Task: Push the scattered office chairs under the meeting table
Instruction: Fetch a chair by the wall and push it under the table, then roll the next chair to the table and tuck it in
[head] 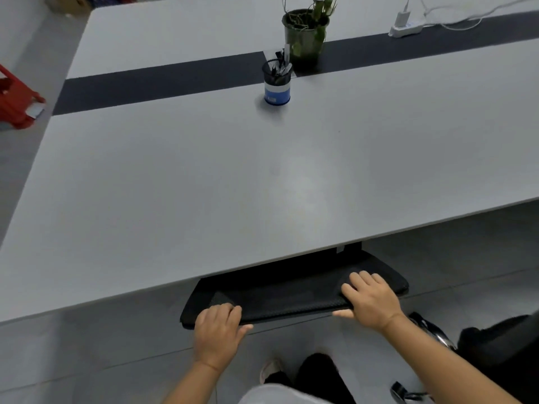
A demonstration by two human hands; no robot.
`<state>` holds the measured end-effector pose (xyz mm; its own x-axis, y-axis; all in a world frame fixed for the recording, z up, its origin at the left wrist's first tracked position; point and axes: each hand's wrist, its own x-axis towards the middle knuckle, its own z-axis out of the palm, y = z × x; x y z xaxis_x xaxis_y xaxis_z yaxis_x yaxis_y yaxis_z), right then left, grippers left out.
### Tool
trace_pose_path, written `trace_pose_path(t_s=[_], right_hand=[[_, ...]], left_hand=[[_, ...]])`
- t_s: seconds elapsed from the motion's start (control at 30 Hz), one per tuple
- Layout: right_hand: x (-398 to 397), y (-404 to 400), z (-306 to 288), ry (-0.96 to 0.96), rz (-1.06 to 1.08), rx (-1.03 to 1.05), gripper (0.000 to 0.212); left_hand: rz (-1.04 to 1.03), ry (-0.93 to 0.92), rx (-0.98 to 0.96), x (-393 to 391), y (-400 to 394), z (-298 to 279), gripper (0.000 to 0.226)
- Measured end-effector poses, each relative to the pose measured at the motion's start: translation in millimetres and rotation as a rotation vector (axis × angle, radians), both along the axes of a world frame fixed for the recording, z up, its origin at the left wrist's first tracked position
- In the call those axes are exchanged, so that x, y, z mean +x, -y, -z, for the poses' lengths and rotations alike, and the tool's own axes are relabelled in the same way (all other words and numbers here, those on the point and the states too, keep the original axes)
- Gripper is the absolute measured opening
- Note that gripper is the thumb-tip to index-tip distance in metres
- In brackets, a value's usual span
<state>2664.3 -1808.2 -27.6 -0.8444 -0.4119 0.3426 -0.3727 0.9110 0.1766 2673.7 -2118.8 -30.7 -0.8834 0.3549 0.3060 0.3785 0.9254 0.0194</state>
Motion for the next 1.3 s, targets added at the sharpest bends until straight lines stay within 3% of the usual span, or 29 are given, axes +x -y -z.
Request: trace_pose_path(t_s=[0.43, 0.57, 0.63, 0.73, 0.8, 0.87, 0.93, 1.0, 1.07, 1.13, 1.3], right_hand=[[-9.7, -20.9, 0.0, 0.058, -0.032, -0.055, 0.067], [1.8, -17.2, -8.5, 0.116, 0.042, -0.128, 0.068], [11.6, -15.4, -18.2, 0.197, 0.130, -0.258, 0.062], [42.2, -8.9, -20.1, 0.264, 0.279, -0.577, 0.050], [72.5, 0.2, -14.4, 0.256, 0.343, -0.708, 0.046], [107.9, 12.1, -18.6, 0.373, 0.439, -0.946, 0.060], [149.4, 22.6, -21.5, 0.563, 0.602, -1.230, 0.094], [191.4, 33.1, -18.9, 0.602, 0.769, -1.363, 0.116], [230.4, 47.7, -17.3, 0.511, 0.966, -1.466, 0.093], [268.3, 62.8, -17.0, 0.370, 1.202, -1.578, 0.049], [372.8, 114.6, -20.2, 0.018, 1.541, -1.810, 0.036]], left_hand=[[-0.075, 0.076, 0.030, 3.6, -26.0, -9.5, 0.052], [-0.128, 0.204, 0.071, 9.7, -30.0, -22.3, 0.073], [-0.108, 0.252, 0.136, 16.3, -37.8, -30.5, 0.065], [0.022, 0.340, 0.354, 31.9, -59.8, -36.9, 0.023], [0.209, 0.465, 0.439, 40.2, -79.2, -41.8, 0.026], [0.397, 0.653, 0.410, 44.8, -101.8, -55.0, 0.042], [0.524, 0.865, 0.369, 47.9, -124.5, -61.9, 0.060], [0.592, 1.003, 0.386, 54.3, -143.6, -61.2, 0.056], [0.623, 1.149, 0.390, 66.6, -155.8, -53.8, 0.027], [0.650, 1.313, 0.377, 85.4, -163.5, -42.8, 0.025], [0.826, 1.539, 0.145, 163.3, -169.7, -27.8, 0.031]])
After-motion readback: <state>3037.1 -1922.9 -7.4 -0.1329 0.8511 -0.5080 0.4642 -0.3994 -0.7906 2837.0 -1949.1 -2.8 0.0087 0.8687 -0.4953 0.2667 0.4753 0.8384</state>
